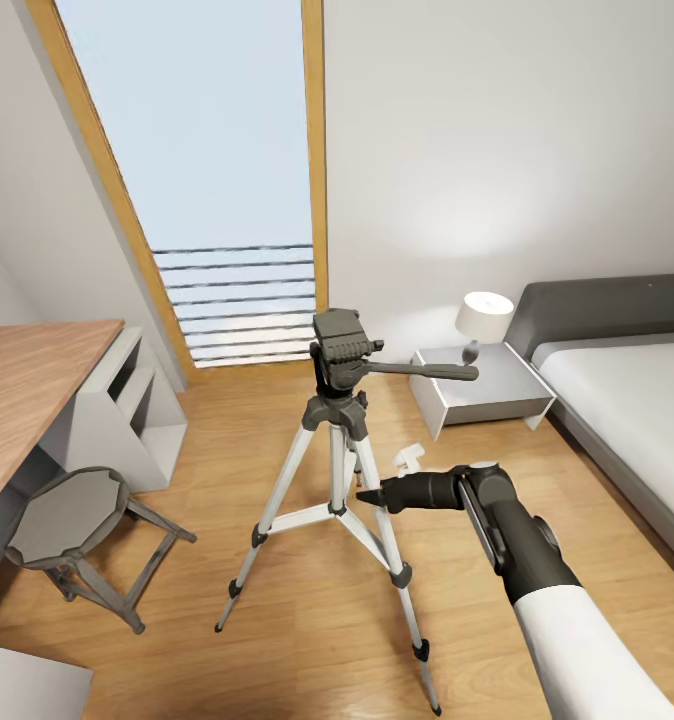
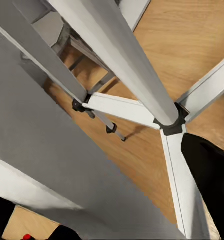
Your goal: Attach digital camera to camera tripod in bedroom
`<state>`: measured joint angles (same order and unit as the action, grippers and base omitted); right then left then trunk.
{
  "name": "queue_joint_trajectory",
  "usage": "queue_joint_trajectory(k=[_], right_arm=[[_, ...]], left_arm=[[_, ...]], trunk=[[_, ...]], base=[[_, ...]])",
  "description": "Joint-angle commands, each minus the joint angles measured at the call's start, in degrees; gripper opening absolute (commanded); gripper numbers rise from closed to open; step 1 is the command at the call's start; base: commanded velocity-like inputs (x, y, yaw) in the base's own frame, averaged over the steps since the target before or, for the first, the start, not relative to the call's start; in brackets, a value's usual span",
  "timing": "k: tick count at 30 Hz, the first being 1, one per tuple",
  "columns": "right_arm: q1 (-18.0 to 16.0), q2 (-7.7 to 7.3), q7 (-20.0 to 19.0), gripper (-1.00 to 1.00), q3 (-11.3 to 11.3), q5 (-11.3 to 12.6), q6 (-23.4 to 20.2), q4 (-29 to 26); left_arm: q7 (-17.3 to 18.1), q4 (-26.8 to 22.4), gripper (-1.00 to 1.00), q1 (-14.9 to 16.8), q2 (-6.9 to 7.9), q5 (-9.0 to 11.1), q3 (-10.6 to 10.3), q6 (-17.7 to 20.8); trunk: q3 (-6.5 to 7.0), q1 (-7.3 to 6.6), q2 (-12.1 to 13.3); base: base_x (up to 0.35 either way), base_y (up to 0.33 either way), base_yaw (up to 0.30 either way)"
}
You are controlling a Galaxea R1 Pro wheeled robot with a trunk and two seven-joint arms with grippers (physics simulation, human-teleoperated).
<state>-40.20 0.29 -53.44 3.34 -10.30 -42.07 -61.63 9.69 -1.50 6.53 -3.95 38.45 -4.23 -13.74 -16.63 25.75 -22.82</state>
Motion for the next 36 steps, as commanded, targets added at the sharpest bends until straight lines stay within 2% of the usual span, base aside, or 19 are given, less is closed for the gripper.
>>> queue_joint_trajectory(k=[1, 20, 36], right_arm=[[0.0, 0.05, -0.4, -1.00, -0.1, -0.9, 0.1, 0.0], [0.0, 0.13, 2.0, -1.00, 0.0, -0.9, 0.1, 0.1], [0.0, 0.07, 2.1, -1.00, -0.1, -0.9, 0.5, 1.5]], left_arm=[[0.2, 0.1, -1.00, 0.0, 0.00, 0.5, -0.4, -0.2], [0.2, 0.1, -1.00, 0.0, 0.00, 0.5, -0.4, -0.2], [0.2, 0.1, -1.00, 0.0, 0.00, 0.5, -0.4, -0.3]], trunk=[[-0.10, 0.03, -0.1], [-0.10, 0.03, -0.1], [-0.10, 0.03, -0.1]], base=[[0.000, 0.000, 0.000], [0.000, 0.000, 0.000], [0.000, 0.000, 0.000]])
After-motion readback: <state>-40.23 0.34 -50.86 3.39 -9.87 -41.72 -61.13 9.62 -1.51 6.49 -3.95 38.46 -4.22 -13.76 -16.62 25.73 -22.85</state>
